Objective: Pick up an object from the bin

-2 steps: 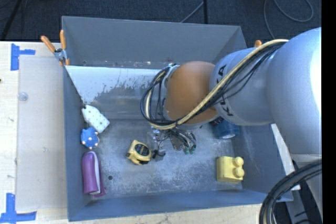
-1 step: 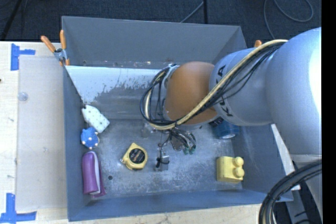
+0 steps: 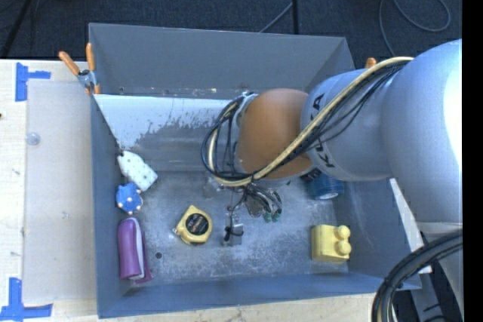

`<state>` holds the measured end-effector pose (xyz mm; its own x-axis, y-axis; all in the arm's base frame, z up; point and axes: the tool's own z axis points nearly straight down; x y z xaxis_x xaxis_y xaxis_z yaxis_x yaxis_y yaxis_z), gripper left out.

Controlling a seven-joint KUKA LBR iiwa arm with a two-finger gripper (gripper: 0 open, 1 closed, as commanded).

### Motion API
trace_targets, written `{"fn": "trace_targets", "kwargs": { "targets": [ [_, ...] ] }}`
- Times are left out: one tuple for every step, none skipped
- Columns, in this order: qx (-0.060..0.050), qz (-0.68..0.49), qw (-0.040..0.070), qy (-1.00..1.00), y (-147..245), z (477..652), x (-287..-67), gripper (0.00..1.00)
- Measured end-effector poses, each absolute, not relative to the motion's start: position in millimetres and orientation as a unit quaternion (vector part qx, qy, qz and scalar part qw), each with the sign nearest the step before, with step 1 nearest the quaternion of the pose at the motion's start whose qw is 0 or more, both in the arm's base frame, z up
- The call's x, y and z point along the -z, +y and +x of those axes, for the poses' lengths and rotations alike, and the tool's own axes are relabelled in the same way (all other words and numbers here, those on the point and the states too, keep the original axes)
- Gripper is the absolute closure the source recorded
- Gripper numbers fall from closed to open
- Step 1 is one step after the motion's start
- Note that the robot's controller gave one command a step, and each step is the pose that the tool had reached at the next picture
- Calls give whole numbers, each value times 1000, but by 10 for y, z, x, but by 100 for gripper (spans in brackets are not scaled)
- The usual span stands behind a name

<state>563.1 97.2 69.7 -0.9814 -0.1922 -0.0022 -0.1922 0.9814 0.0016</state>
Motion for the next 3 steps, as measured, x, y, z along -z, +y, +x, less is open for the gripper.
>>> {"fn": "trace_targets", "kwargs": {
  "targets": [
    [0, -69, 1, 998, 1185, 5591, -703, 0],
    [-2, -81, 0, 997, 1501, 5591, -699, 0],
    [0, -104, 1, 995, 1878, 5578, -708, 100]
  ]
}}
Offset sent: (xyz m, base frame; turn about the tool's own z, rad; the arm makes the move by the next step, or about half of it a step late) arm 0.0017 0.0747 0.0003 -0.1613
